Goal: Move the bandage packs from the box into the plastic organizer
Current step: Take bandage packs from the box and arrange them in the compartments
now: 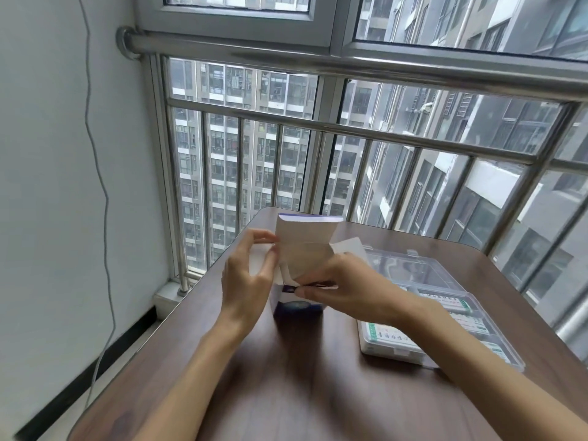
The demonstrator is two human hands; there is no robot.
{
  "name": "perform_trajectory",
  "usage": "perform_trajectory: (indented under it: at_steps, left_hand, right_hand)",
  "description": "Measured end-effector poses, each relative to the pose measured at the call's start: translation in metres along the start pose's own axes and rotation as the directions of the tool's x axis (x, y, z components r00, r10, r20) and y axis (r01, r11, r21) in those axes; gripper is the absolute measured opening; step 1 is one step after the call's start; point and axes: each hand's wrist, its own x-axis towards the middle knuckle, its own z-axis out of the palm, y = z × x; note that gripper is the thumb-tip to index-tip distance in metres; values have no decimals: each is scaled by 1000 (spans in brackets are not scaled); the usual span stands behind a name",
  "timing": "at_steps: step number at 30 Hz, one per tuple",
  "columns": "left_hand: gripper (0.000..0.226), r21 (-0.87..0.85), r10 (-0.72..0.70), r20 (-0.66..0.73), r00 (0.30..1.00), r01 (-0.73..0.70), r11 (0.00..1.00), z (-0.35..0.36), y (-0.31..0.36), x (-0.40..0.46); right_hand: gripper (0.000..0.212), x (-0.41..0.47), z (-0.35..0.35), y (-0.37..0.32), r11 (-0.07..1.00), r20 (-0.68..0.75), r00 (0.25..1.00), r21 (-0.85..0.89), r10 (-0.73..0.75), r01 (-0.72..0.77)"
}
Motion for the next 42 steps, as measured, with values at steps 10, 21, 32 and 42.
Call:
perform_trajectory:
  at_steps: [10, 21, 32, 42]
  left_hand:
    - [27, -47, -71, 103, 992, 76, 996, -3, 4, 2]
    - [26, -104, -245, 143, 959, 260, 960, -5, 0, 10]
    - [73, 168, -91, -148, 985, 115, 979, -7, 9, 4]
    - [45, 208, -86, 242, 967, 35, 977, 41, 92, -13]
  right_hand:
    - [13, 1, -7, 0, 871, -87, 987, 485, 136, -77]
    - [23, 21, -7, 12, 810, -458, 784, 578, 420, -96]
    - [18, 9, -23, 8, 508, -337, 702, 860, 628, -41]
    - [15, -43, -41, 16, 324, -296, 620, 943, 726, 72]
